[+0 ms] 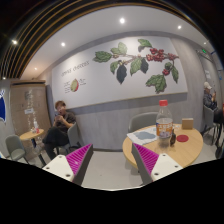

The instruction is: Pour water

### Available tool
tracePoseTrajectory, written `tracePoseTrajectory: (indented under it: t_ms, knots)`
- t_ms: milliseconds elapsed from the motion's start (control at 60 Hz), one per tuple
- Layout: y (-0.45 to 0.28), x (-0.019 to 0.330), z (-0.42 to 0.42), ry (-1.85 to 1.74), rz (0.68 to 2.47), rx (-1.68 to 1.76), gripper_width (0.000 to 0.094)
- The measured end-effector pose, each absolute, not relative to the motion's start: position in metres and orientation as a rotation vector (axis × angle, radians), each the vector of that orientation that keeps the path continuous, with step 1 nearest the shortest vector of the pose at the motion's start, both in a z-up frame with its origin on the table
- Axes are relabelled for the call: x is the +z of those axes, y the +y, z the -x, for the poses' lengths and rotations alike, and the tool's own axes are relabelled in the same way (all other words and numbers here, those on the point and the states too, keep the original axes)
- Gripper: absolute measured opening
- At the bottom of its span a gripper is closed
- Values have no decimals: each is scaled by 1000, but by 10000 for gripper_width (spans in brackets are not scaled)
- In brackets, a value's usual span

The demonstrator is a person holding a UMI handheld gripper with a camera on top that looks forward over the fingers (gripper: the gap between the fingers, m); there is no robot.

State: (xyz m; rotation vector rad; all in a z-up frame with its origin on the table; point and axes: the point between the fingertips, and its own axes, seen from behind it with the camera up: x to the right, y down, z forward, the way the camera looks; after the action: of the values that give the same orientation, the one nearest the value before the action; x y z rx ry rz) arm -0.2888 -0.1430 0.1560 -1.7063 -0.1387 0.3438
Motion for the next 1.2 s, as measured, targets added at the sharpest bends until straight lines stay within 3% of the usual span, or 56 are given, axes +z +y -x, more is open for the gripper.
tracePoseTrajectory:
  t_ms: [250, 500, 900, 950, 983, 1000, 1117, 1200]
  knots:
    - [-139, 160, 277, -138, 1699, 350, 832]
    - [-112, 160, 193, -54, 1674, 236, 829]
    - [28, 141, 111, -25, 1688, 45, 816]
    - [40, 137, 108, -39, 1692, 8, 729]
    - [46, 134, 109, -49, 1693, 0, 555]
    - [47, 133, 106, -46, 1691, -3, 525]
    - [45, 139, 113, -43, 1659, -19, 373]
    - [48, 140, 115, -46, 1646, -13, 332]
